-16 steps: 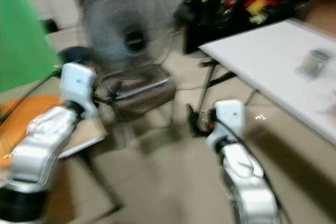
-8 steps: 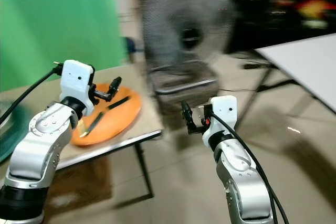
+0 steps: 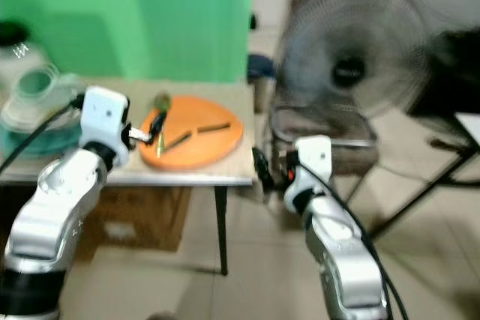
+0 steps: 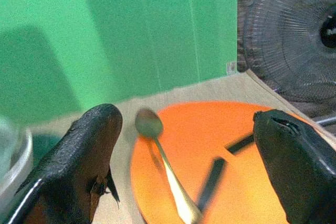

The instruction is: Setting the table

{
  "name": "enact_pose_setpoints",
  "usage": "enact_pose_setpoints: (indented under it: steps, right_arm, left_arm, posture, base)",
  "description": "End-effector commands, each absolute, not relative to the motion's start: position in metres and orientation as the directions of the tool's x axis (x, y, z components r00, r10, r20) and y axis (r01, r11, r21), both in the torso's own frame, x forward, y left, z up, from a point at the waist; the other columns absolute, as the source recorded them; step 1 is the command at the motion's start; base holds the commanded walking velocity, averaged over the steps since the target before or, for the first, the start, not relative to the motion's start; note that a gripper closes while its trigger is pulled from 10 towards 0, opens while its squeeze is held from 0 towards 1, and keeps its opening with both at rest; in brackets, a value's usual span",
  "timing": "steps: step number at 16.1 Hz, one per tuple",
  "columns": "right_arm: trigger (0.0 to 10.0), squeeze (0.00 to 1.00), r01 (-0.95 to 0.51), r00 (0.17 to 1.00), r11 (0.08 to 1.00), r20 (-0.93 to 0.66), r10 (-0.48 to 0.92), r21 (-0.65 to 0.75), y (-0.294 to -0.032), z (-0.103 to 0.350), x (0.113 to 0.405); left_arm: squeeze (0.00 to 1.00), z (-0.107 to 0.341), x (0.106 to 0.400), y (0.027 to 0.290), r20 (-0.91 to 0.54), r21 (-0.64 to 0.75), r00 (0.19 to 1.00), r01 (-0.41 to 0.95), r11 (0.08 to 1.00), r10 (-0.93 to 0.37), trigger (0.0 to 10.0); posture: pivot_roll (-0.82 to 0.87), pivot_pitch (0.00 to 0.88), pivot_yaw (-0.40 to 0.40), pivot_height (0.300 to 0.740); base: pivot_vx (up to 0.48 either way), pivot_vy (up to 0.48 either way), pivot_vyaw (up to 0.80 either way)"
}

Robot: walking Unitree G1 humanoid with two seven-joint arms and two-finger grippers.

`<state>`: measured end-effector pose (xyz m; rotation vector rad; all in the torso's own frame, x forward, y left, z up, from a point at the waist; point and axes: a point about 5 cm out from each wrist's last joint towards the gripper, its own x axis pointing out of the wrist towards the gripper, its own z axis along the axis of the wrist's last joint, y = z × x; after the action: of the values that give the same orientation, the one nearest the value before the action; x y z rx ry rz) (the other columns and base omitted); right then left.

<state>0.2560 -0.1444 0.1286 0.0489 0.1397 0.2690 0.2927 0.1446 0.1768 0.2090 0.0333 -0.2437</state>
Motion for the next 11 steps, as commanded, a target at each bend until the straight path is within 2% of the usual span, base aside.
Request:
enact_pose_setpoints:
  steps: [1, 5, 10, 11]
  right_arm:
    - [10.0, 0.00, -0.265, 0.950, 0.959, -0.143, 0.278, 0.101, -0.1446, 0.1268, 0.2563]
    - [10.0, 0.00, -0.312, 0.932, 0.943, -0.158, 0.327, 0.113, -0.1394, 0.1234, 0.2546]
    - [10.0, 0.00, -0.310, 0.934, 0.945, -0.155, 0.324, 0.104, -0.1397, 0.1246, 0.2573]
    - [10.0, 0.00, -0.300, 0.937, 0.947, -0.154, 0.315, 0.111, -0.1403, 0.1242, 0.2581]
  left_arm:
    - [0.00, 0.1809, 0.2923, 0.1456, -0.049, 0.222, 0.973, 0.233, 0.947, -0.227, 10.0]
    - [0.00, 0.1789, 0.2893, 0.1462, -0.054, 0.228, 0.965, 0.263, 0.937, -0.258, 10.0]
    - [0.00, 0.1811, 0.2891, 0.1468, -0.044, 0.238, 0.965, 0.261, 0.936, -0.258, 10.0]
    - [0.00, 0.1806, 0.2885, 0.1466, -0.046, 0.237, 0.964, 0.265, 0.935, -0.262, 10.0]
  posture:
    - [0.09, 0.000, -0.015, 0.740]
    - [0.10, 0.000, -0.018, 0.740]
    - [0.10, 0.000, -0.025, 0.740]
    - [0.10, 0.000, -0.025, 0.740]
  base:
    - [0.000, 0.000, 0.00]
    - [0.000, 0.000, 0.00]
    - [0.325, 0.000, 0.80]
    - [0.356, 0.000, 0.00]
